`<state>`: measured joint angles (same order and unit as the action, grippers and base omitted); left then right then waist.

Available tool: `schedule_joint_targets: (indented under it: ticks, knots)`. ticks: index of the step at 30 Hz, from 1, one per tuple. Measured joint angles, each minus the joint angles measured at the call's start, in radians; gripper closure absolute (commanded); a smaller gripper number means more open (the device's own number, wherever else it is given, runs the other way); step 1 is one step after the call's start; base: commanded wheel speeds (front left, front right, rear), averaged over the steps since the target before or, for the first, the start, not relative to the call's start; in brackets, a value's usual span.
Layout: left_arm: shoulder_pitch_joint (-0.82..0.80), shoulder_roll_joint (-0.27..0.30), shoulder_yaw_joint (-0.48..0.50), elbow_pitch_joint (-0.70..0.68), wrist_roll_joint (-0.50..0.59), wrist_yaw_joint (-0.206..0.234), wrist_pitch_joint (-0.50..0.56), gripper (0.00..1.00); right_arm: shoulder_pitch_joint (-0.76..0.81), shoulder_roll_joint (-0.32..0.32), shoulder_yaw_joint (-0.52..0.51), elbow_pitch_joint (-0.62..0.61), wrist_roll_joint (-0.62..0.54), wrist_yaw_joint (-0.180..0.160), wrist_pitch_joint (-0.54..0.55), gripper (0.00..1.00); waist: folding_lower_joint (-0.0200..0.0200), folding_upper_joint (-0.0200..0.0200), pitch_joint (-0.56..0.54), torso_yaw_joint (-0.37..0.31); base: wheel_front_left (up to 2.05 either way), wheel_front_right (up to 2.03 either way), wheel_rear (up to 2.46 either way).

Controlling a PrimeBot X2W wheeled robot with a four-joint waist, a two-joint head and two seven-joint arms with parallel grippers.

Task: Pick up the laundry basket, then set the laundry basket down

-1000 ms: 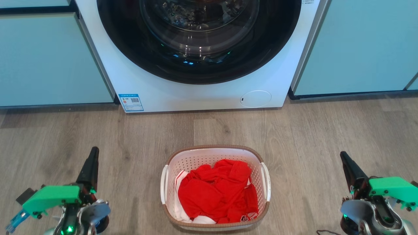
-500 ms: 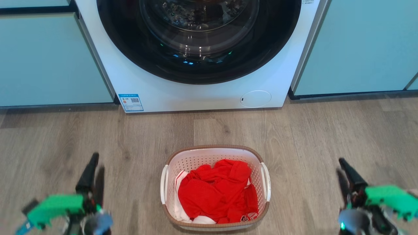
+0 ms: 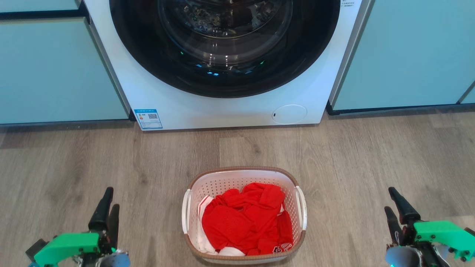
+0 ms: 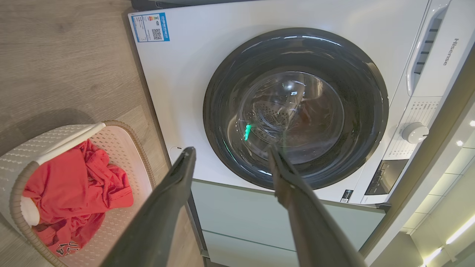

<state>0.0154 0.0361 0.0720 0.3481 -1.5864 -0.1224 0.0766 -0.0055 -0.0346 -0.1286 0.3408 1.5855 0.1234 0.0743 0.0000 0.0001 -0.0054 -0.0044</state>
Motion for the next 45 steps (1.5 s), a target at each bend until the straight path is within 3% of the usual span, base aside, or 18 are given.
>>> schedule_joint_targets:
  ticks: [9, 10, 35, 45]
  knots:
    - [-0.015, 0.000, 0.001, 0.002, 0.048, 0.000, -0.027, 0.00, -0.001, 0.000, -0.025, -0.012, -0.061, 0.000, -0.025, 0.00, 0.0000, 0.0000, -0.007, -0.002, 0.00, 0.00, 0.00]
    - [-0.022, 0.000, 0.002, -0.010, 0.152, 0.000, -0.058, 0.00, -0.009, 0.000, -0.029, -0.072, -0.223, 0.000, -0.059, 0.00, 0.0000, 0.0000, -0.015, -0.004, 0.00, 0.00, 0.00]
    - [-0.041, 0.000, -0.033, -0.104, 0.460, 0.019, -0.124, 0.00, -0.053, -0.015, 0.023, -0.241, -0.720, 0.000, -0.125, 0.00, 0.0000, 0.0000, -0.029, 0.006, 0.00, 0.00, 0.00]
    - [-0.042, 0.000, -0.077, -0.181, 0.657, 0.082, -0.157, 0.00, -0.056, -0.042, 0.070, -0.258, -0.915, 0.000, -0.149, 0.00, 0.0000, 0.0000, -0.034, 0.014, 0.00, 0.00, 0.00]
